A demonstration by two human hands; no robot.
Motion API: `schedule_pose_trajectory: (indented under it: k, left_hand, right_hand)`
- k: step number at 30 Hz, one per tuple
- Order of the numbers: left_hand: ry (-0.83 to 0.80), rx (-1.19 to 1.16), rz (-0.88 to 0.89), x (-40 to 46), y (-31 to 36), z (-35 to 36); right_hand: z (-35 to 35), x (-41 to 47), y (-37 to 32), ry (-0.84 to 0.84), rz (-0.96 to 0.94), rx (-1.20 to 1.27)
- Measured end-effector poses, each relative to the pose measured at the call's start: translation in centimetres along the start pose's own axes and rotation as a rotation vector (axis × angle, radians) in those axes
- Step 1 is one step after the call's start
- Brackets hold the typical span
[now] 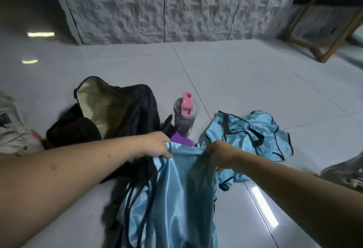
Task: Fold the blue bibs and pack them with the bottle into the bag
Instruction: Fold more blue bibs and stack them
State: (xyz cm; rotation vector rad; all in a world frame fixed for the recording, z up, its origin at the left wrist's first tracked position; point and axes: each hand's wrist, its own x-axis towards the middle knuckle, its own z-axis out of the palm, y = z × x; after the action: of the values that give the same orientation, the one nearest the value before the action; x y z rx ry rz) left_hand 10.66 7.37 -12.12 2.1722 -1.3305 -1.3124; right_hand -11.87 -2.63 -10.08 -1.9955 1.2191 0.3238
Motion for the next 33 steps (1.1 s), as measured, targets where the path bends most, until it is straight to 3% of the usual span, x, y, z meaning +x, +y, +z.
schedule_pose_trajectory:
  k: [4,8,11,14,16,17,19,22,33]
  left_hand:
    - [0.18,0.175,0.032,2.7,-0.4,1.6]
    - [0.355,0.222,0.016,3.6,-0.9,2.0]
    - [0.495,0.633,0.006,2.7,-0.3,2.7]
    - [0.667,0.898,0.316,1.0,0.6,4.9]
    - [0.624,0.889,0.561,0.5,0.3,7.9]
    - [0.54,0.898,0.557,0.1,-0.4,9.5]
    - [0.415,0.936,0.421,0.4,-2.9,11.6]
    - [0.337,0.925,0.278,1.4,-6.8,11.9]
    - [0.427,0.853,0.377,1.7,-8.3,11.7]
  right_hand:
    - [1.2,2.8,1.2,0.128,-0.016,-0.164]
    - [2.3,5.0,1.9,0.273,-0.04,-0.111]
    - [3.9,5.6,2.4,0.485,-0.063,-0.214]
    - [6.7,4.8,2.3,0.673,-0.341,-0.368]
    - [9.1,3.8,2.6,0.588,-0.426,-0.445]
    - [10.4,3.3,2.7,0.471,-0.387,-0.482]
    - [12.2,2.8,3.5,0.307,-0.26,-0.48]
    - [13.0,2.9,4.3,0.295,-0.226,-0.491]
    - [13.2,4.2,4.7,0.163,-0.233,-0.504]
